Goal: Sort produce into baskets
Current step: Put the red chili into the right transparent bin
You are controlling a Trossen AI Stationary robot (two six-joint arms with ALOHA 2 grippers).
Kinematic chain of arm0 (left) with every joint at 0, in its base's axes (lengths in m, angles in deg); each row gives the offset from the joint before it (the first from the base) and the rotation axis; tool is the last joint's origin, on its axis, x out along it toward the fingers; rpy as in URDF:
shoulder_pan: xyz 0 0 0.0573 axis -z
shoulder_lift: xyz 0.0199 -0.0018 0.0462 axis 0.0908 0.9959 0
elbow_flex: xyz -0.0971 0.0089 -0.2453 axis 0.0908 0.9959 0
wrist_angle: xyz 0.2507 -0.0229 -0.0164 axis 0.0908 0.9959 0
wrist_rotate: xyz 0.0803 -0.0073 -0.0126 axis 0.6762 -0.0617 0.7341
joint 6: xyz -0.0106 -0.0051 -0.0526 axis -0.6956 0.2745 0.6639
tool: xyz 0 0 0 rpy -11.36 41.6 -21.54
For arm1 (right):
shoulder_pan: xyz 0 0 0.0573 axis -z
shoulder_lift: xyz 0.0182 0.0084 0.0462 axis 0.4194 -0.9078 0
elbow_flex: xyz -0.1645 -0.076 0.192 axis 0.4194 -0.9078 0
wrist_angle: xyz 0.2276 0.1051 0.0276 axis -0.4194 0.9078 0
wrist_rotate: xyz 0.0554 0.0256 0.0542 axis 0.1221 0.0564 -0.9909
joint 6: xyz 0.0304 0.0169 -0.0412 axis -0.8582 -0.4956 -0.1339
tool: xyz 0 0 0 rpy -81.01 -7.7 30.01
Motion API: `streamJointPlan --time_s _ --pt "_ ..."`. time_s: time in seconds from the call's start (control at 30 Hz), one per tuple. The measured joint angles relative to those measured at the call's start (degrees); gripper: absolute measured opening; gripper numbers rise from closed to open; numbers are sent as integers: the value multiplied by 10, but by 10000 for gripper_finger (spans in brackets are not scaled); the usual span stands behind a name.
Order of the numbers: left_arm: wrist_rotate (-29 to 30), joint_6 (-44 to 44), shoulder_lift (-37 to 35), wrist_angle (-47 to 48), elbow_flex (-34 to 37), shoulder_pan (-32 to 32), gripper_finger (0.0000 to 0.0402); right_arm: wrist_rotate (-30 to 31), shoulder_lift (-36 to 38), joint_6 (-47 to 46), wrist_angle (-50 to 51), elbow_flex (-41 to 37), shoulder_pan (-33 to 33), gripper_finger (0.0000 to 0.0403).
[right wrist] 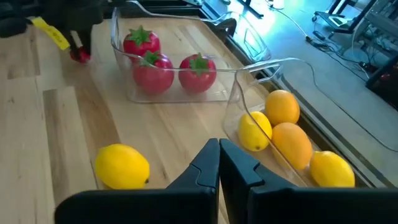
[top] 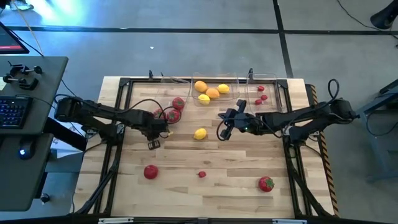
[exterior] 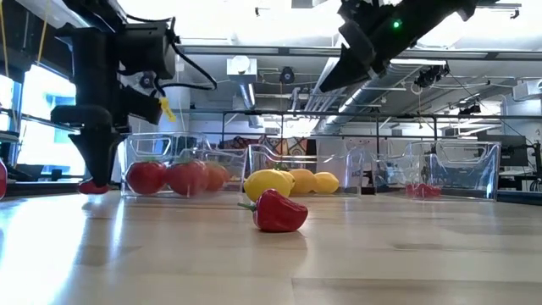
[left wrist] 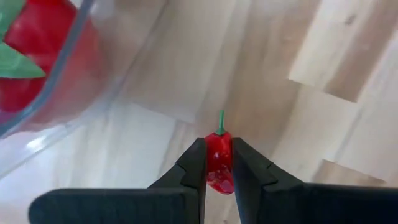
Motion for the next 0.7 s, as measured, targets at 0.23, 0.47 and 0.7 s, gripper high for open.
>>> streamJointPlan --time_s 0.23,0.47,0.7 --pt "-59 0 -33 14 0 0 36 1 0 1 0 0 0 0" --pt "-131 -1 -112 -12 0 0 36 -9 -1 -15 -6 0 -10 0" --pt "-133 -24 -184 -213 0 11 36 -17 -75 -30 -132 0 -56 0"
